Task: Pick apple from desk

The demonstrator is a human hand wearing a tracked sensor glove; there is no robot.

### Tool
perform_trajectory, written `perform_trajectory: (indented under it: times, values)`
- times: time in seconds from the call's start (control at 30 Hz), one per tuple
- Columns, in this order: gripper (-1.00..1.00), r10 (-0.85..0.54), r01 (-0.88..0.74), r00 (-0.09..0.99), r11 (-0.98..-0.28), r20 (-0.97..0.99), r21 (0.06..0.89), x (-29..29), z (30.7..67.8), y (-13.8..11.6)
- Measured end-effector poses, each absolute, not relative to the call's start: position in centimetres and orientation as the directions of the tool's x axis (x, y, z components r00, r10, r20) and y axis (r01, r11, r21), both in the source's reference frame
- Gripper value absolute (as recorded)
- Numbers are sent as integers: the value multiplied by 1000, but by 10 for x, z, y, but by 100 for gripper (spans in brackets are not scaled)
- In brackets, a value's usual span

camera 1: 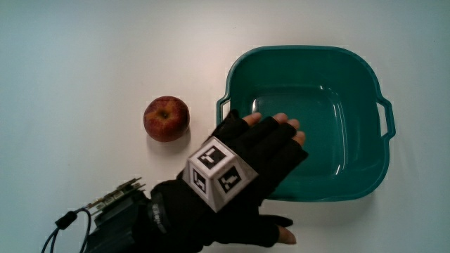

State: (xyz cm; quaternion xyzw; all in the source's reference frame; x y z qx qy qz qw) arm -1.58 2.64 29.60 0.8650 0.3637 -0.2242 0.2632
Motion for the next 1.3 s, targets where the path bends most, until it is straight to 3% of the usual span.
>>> perform_trajectory:
  times: [0.23, 0.27, 0.3, 0.5, 0.53, 0.67, 0.93, 1.0, 1.17, 1.3]
  values:
    - [0, 554, 721, 673, -639, -490, 267, -33, 294, 17]
    - [0, 508, 692, 699, -660, -504, 294, -37, 294, 15]
    - [0, 577, 735, 656, -634, -486, 240, -40, 296, 13]
    - [0, 468, 636, 746, -711, -474, 299, -67, 296, 2]
    - [0, 533, 678, 709, -695, -461, 239, -70, 296, -1]
    - [0, 421, 594, 770, -747, -479, 298, -86, 301, -8]
    - [0, 277, 497, 818, -782, -504, 376, -111, 315, -20]
    - [0, 205, 454, 833, -783, -514, 425, -117, 319, -22]
    - [0, 173, 428, 843, -790, -510, 439, -132, 333, -30]
    - [0, 72, 343, 880, -782, -470, 521, -139, 335, -33]
